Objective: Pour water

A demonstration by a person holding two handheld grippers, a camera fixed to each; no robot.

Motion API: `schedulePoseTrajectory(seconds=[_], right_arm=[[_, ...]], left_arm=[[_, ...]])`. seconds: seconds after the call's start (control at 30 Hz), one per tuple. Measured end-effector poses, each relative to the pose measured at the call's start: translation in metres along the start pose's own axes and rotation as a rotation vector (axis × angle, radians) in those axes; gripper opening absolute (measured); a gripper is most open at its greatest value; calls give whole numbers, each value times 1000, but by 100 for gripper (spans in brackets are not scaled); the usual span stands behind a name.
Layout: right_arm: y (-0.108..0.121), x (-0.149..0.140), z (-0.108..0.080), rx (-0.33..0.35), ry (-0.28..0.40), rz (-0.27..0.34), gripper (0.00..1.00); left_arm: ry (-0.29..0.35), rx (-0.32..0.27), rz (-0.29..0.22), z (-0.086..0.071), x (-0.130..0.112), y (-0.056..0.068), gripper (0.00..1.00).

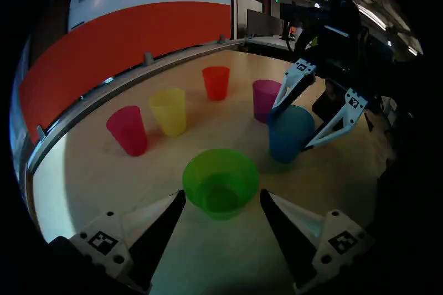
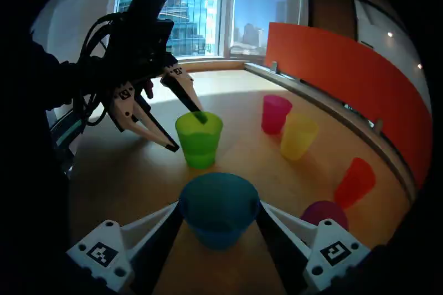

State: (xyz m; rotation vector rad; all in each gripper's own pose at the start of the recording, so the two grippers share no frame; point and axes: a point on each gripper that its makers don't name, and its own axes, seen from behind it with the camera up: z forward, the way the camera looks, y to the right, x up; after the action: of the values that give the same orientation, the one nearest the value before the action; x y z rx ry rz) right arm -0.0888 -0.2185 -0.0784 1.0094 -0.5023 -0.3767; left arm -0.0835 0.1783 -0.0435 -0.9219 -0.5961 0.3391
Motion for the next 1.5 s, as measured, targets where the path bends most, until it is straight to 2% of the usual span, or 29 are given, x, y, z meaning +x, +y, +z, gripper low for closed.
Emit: schedulePoseTrajectory(seconds=[0.4,0.53,0.7,1.0,1.2,1.5], right_arm=[[1,-11,-7,-25,-12,3,93],[2,-14,-8,-36,-18,2,100],[1,-15,-12,-42,-15,10,100],[2,-25,-29,-83,-20,15,100],[4,-35,-45,-118,-18,41,100],[4,-39,-66,-163,5,62,100]], left_arm=[[-2,2,2,-2,0,4,100],[-4,5,3,-4,-1,5,100],[-6,11,-2,-7,-2,6,100],[-3,32,-7,-16,-5,7,100],[-7,53,-19,-25,-13,6,100],[26,87,-51,-41,-12,7,100]])
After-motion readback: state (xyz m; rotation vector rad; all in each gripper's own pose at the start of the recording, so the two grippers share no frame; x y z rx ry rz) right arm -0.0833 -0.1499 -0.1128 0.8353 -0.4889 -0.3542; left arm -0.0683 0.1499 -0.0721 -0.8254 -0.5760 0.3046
